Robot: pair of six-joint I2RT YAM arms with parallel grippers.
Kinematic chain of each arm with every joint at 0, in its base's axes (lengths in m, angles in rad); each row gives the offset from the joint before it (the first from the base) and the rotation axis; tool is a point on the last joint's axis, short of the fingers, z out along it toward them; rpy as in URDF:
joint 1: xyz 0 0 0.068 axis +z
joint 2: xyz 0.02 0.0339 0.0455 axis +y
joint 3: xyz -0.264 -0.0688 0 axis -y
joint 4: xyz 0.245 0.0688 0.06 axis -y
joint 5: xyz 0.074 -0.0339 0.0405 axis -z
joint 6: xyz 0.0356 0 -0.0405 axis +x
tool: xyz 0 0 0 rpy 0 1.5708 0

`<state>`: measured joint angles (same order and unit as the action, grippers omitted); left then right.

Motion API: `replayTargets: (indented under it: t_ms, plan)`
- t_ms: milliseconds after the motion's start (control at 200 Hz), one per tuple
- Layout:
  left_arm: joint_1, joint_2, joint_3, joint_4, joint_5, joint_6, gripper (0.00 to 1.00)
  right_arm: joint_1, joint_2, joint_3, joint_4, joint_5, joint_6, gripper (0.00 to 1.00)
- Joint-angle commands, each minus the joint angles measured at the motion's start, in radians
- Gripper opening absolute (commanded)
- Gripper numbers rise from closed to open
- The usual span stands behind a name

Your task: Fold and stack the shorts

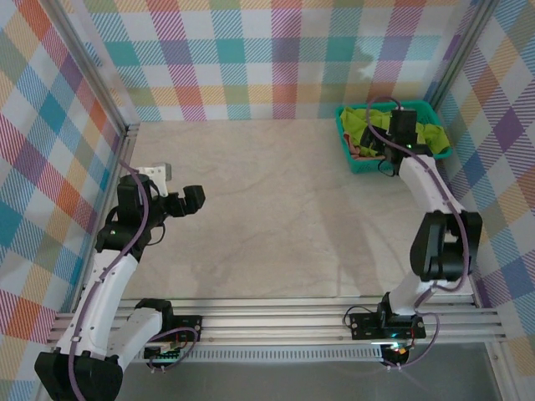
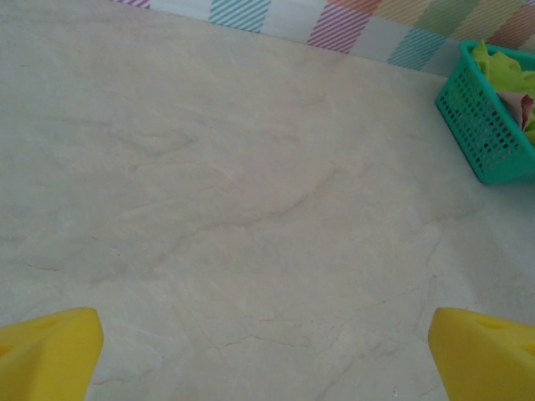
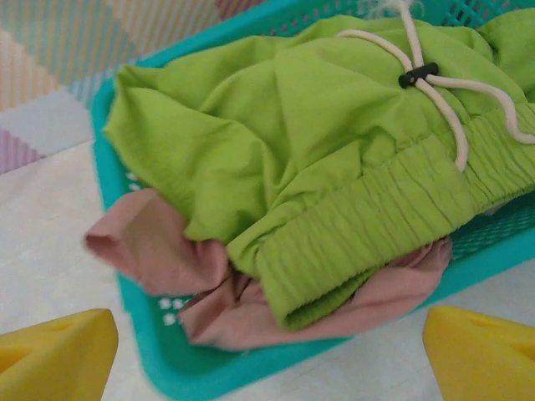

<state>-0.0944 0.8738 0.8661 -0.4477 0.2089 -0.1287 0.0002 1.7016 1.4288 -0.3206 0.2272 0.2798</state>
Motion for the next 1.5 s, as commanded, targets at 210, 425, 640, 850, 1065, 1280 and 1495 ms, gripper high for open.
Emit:
replayTargets:
  t_ms: [210, 425, 640, 850, 1065, 1280, 1495]
  plan:
    - [0.009, -0.09, -0.037, -0.031, -0.058, 0.007, 1.0, -0.197, 0.155, 0.124, 0.006, -0.149, 0.341, 0.84]
    - [0.01, -0.127, -0.059, -0.026, -0.065, -0.048, 1.0, -0.249, 0.214, 0.136, 0.034, -0.218, 0.436, 0.78]
    - [0.01, -0.142, -0.088, -0.02, -0.08, -0.05, 1.0, -0.275, 0.255, 0.132, 0.091, -0.302, 0.544, 0.74]
    - [0.01, -0.15, -0.093, -0.027, -0.088, -0.047, 1.0, -0.276, 0.274, 0.143, 0.104, -0.343, 0.602, 0.69]
    - [0.01, -0.154, -0.096, -0.031, -0.096, -0.043, 1.0, -0.275, 0.236, 0.143, 0.106, -0.366, 0.587, 0.69]
    - [0.01, -0.155, -0.097, -0.032, -0.098, -0.043, 1.0, -0.275, 0.216, 0.124, 0.112, -0.383, 0.597, 0.69]
    - [0.01, -0.153, -0.098, -0.034, -0.105, -0.041, 1.0, -0.274, 0.255, 0.15, 0.115, -0.405, 0.615, 0.66]
